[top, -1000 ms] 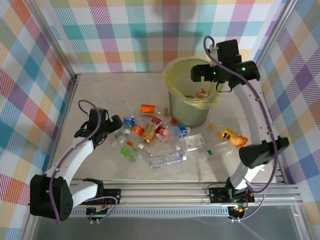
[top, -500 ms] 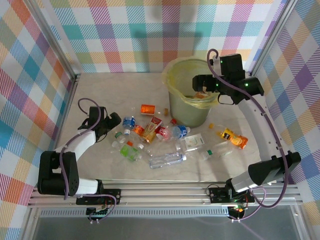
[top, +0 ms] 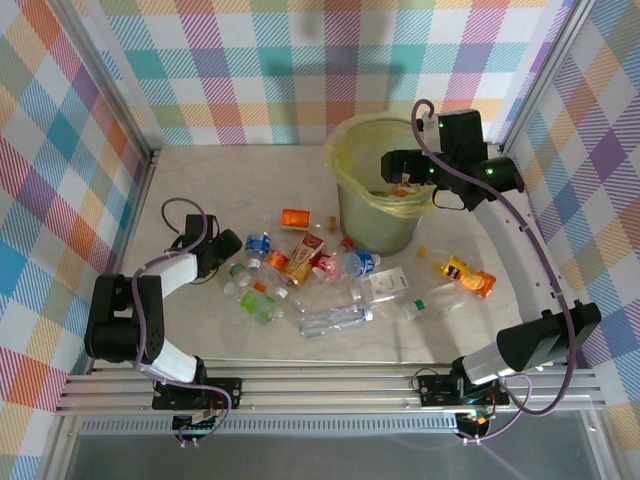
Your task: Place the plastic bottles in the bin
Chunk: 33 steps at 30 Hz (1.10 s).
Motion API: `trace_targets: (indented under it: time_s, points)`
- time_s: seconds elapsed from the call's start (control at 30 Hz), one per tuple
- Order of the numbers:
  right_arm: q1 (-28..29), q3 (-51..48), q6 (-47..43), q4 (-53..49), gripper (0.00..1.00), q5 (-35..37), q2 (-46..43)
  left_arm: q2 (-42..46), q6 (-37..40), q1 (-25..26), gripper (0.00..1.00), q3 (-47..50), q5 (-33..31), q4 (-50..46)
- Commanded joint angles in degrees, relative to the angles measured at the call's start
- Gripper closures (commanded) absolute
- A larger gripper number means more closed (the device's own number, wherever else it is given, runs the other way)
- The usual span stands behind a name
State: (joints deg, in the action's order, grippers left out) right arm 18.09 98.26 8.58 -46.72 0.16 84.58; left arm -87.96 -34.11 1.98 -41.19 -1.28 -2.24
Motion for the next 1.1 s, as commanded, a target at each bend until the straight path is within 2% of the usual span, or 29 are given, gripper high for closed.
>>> trace_targets:
  time_s: [0.0, 0.07, 0.33, 0.6, 0.83, 1.07]
  points:
    - [0.46, -0.52, 1.09, 1.76, 0.0, -1.42, -0.99, -2.0, -1.67, -0.83, 0.2, -2.18, -1.77, 1.84]
    - [0.52, -0.27, 1.1, 1.68, 0.0, -1.79, -0.74, -3.07, -1.87, -0.91, 0.21, -2.55, -2.13, 2.18]
    - [0.63, 0.03, 1.02, 2.22, 0.0, -2.72, -0.55, -5.05, -2.67, -1.34, 0.41, -4.79, -3.18, 3.56]
    - [0.64, 0.33, 2.01, 3.25, 0.0, -6.14, -1.21, -0.26, -2.29, -1.98, 0.56, -7.27, -5.48, 0.98]
    - [1.65, 0.37, 2.5, 4.89, 0.0, -11.55, -3.72, 8.0, -1.31, -1.98, 0.57, -9.53, -4.48, -3.19]
    - [8.53, -0.71, 0.91, 5.98, 0.0, -10.35, -7.09, 16.97, -3.52, -1.9, 0.55, -10.9, 1.63, -4.99]
